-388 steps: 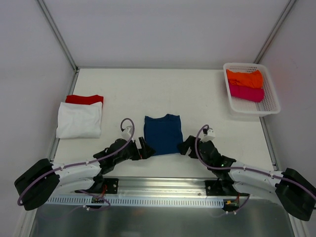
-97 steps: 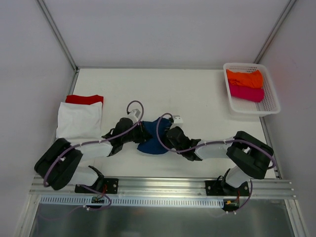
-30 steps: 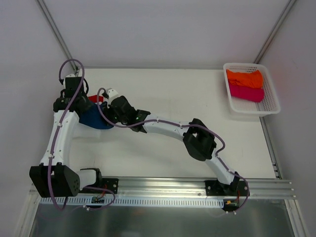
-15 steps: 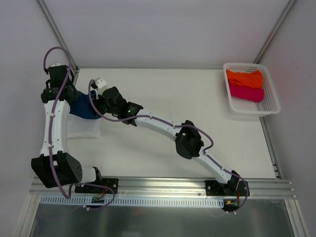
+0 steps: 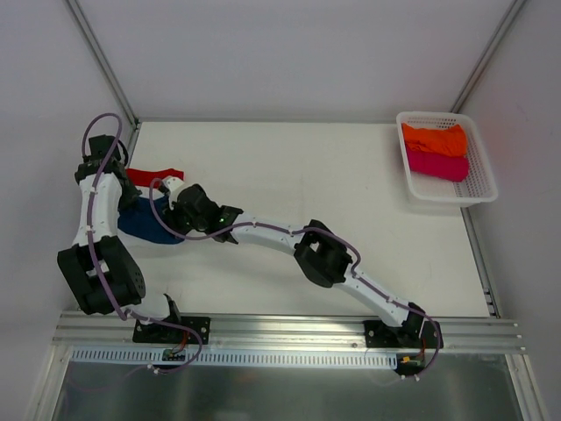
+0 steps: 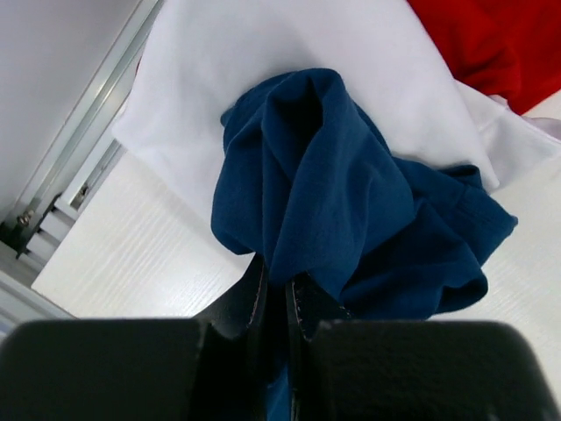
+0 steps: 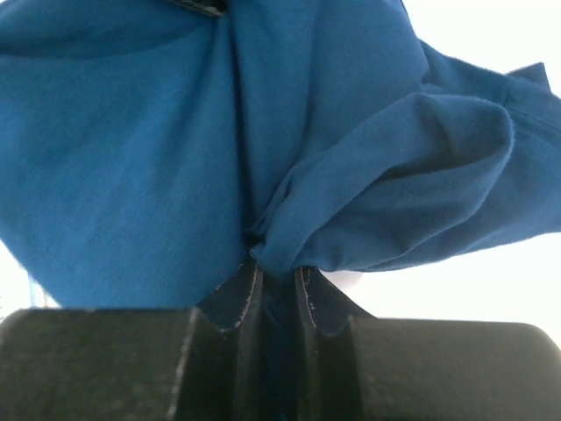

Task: Fold and stack the t-shirts
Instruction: Neatly place the folded tshirt to the corner

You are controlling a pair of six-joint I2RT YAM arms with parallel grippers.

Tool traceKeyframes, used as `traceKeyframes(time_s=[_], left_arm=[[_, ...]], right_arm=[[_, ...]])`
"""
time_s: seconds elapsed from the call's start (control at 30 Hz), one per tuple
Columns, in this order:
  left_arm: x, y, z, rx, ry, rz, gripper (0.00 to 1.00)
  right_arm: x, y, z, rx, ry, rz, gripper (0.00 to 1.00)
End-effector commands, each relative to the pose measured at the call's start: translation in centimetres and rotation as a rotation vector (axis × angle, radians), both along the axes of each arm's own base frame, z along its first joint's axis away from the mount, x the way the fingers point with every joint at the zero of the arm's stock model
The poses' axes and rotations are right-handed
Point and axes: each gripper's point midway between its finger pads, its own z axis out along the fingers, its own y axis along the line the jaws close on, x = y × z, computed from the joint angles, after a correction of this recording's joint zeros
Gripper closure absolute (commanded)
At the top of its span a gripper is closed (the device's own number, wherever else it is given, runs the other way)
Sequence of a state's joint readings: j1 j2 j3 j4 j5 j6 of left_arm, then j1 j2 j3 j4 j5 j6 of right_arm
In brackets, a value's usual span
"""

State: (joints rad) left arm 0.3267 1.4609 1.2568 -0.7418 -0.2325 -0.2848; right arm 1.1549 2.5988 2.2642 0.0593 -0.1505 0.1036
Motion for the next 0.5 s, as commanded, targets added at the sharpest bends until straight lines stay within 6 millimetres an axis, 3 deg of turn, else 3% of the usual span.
traceKeyframes(time_s=[0.0,0.17,0.2,0.4,0.47], left_arm=[[4.5,3.9,5.5,0.080,-0.243,0.085,1.00],[6.0,4.6,7.1,0.083,-0.289,0.099,1.00],[6.1,4.9,7.6,0.085,-0.303,0.110,1.00],[7.9,6.2,13.7,0.133,-0.436,0.122,1.00],[8.3,6.8,15.6,0.141,-0.458,0.134,1.00]], right_arm=[[-3.7,0.4,1.5,-0.013,0.013,0.119,1.00],[-0.7,-0.5,5.4,0.021,-0.053,0.051,1.00],[0.6,-0.9,6.9,0.045,-0.072,0.019,1.00],[4.3,-1.7,11.7,0.102,-0.154,-0.053,1.00],[5.3,-2.0,12.0,0.114,-0.154,-0.059,1.00]])
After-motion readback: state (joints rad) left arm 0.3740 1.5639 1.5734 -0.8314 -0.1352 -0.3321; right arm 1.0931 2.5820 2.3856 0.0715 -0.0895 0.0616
